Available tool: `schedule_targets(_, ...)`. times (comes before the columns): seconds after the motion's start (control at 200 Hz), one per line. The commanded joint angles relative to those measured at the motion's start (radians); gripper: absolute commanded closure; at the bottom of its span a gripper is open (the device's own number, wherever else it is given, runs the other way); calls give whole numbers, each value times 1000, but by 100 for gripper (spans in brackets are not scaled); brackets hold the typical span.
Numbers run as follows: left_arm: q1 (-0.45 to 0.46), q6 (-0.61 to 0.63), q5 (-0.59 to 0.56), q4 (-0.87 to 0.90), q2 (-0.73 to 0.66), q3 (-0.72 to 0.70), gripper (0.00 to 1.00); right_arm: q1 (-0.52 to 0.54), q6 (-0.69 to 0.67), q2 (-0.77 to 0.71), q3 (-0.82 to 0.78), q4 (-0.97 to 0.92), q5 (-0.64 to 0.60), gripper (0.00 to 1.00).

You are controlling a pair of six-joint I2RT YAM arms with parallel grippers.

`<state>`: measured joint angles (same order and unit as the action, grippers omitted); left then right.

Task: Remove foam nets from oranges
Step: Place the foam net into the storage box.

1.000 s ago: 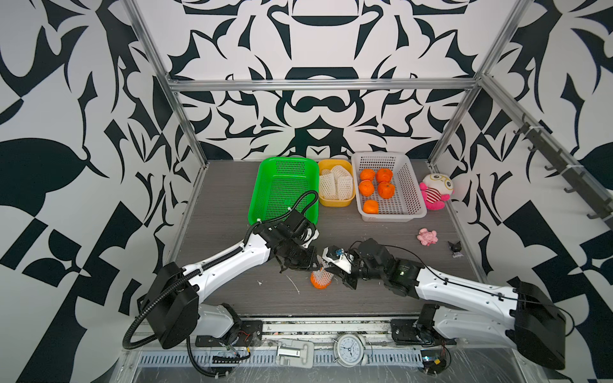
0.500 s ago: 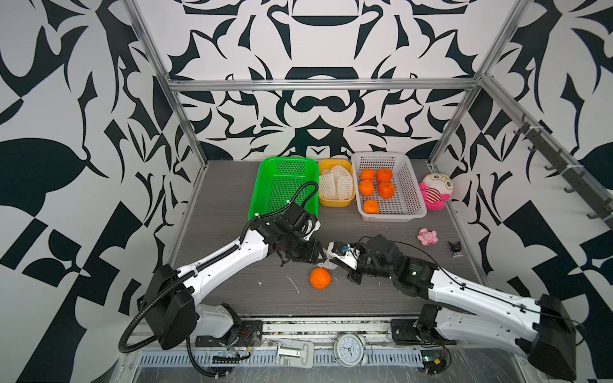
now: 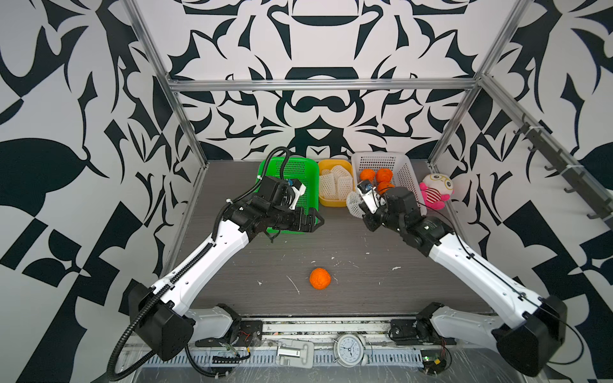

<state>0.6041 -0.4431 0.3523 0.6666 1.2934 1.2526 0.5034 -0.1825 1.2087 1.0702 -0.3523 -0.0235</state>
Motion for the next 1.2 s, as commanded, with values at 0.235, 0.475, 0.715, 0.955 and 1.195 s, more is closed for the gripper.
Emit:
schedule_targets(0.235, -2, 30, 21, -30, 9, -69, 1, -172, 130, 231, 338, -241, -196, 100)
schedule_targets(0.475, -21, 5, 23, -50, 9, -116, 1, -171, 255, 277, 327, -151, 141, 100)
schedule_targets(0.715, -45, -10, 20, -58, 7, -145, 1, -160, 298, 431, 418, -60, 318, 100)
schedule_targets(0.955, -71, -8, 13, -43, 19, -144, 1, -144, 309, 675, 665, -113, 429, 100)
schedule_targets(1.195, -92, 5, 13, -26, 47, -117, 1, -144, 209, 944, 991, -322, 346, 100)
